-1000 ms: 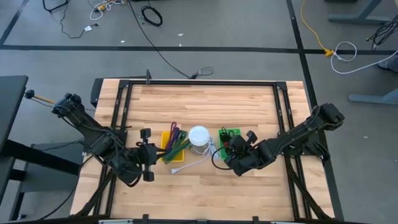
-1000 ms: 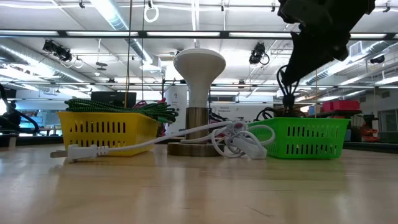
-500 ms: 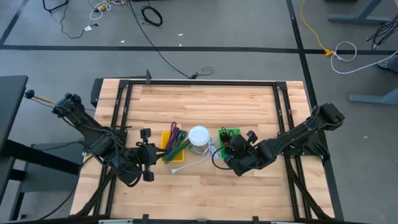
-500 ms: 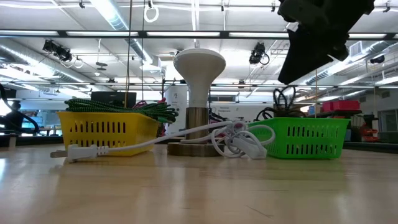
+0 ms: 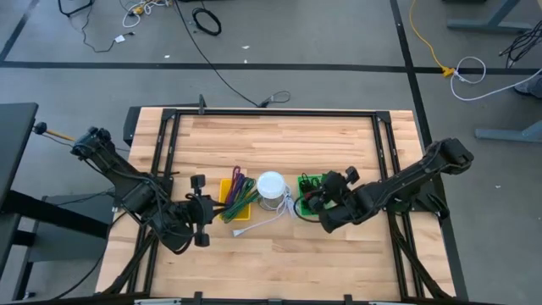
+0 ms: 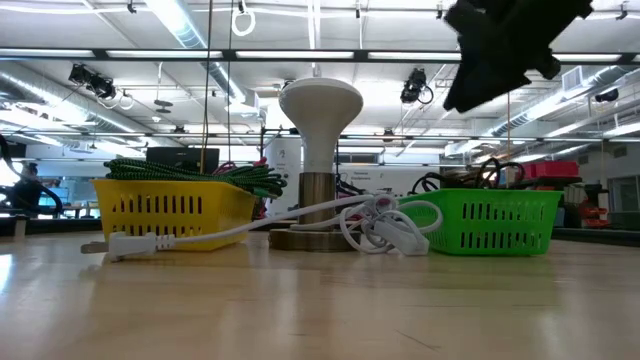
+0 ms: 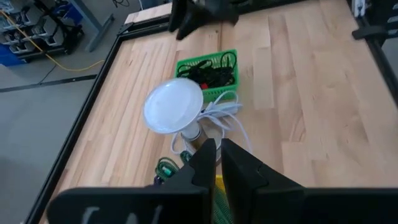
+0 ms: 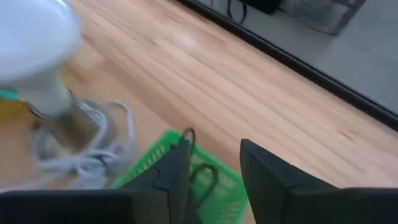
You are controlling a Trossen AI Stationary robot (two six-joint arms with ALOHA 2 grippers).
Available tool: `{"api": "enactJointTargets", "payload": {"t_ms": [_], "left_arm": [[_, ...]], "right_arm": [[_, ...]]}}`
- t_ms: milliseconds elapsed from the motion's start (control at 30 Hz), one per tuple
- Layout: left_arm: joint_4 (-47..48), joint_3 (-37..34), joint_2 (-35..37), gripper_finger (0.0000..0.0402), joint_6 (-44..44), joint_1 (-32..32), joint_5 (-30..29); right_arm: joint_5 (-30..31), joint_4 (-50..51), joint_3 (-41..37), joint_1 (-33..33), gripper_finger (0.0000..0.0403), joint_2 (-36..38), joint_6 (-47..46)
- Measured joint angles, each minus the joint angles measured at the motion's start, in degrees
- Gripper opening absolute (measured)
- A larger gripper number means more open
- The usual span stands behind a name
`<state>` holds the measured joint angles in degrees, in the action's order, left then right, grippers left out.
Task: Pick & Place USB Port
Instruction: Return to Home Position
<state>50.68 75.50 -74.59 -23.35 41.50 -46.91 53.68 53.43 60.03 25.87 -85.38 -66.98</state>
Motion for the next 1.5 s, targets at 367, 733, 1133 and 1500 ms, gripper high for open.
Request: {"api": "enactJointTargets", "payload": {"t_ms": [367,733,1133,1500], "left_arm": [[4.1,-16.2,5.8,0.003,-17.9,5.4,-18.0],[2.7,-38.5,21.3,0.0029,-35.7,21.8,-34.2],[-9.2,-53.0,24.1,0.0005,-38.5,24.8,-37.1],[-30.3,-68.0,24.1,0.0005,-39.6,24.8,-32.6]], "right_arm": [[5.8,-14.1,0.0,7.4,0.0129,4.3,17.1],[16.3,4.0,-2.7,20.6,0.0103,8.6,-2.4],[14.8,-13.8,-29.5,26.6,0.0051,16.7,-21.6],[7.8,-52.9,-48.0,27.5,0.0016,17.9,-13.2]]}}
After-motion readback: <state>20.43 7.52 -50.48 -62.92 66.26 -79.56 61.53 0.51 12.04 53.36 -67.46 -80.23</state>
